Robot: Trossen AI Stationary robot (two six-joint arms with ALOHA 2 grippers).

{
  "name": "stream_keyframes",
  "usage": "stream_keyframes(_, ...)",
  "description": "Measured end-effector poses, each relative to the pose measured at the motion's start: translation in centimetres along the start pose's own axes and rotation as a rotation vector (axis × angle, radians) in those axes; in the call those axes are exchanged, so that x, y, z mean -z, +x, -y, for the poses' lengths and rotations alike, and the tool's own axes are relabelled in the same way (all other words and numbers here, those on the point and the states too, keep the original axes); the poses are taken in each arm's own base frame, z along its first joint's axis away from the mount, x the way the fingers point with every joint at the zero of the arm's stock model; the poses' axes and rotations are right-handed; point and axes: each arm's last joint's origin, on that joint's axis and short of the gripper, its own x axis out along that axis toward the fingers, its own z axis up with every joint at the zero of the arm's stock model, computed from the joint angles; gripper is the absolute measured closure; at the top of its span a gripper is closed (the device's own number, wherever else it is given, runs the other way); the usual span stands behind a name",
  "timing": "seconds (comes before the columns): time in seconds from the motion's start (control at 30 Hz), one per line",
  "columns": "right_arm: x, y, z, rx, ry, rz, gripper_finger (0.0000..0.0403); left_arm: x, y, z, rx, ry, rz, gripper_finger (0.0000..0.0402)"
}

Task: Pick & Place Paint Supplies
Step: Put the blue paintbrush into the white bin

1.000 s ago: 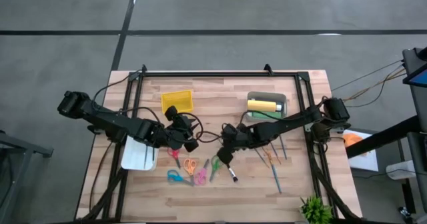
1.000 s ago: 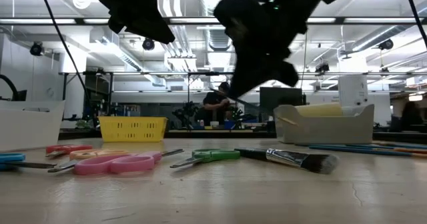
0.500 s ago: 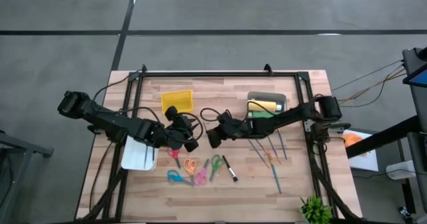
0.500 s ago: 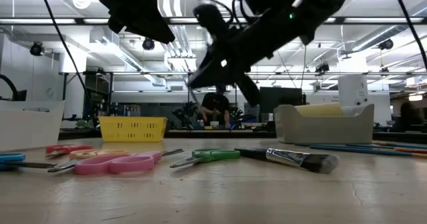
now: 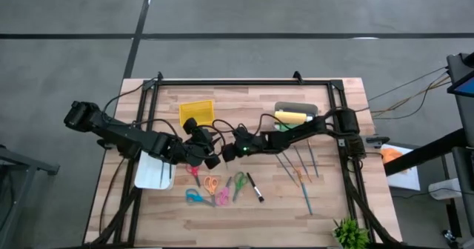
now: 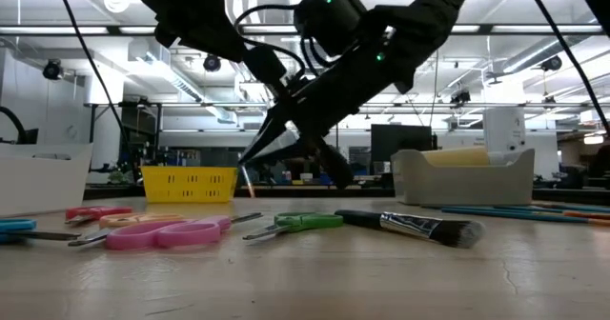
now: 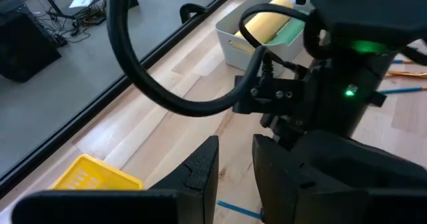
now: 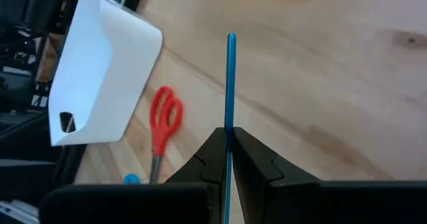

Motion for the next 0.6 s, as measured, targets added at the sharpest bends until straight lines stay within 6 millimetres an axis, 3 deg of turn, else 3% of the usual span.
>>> stream_keyframes(0.13, -0.1, 0.1, -0.4, 0.053, 0.112, 0.0, 0.0372, 0.0, 0.0, 0.0, -0.001, 0.002, -0.001, 0.0309)
stream_keyframes(0.4, -0.7, -0.1, -1.4, 0.195, 0.092, -0.012, 0.0314, 0.0, 0.0, 0.0, 0.0, 0.002, -0.001, 0.0309)
stream_keyframes(0.6, -0.8, -0.1, -1.7, 0.203, 0.073, -0.015, 0.03, 0.0, 0.0, 0.0, 0.0, 0.001, 0.0, 0.0309)
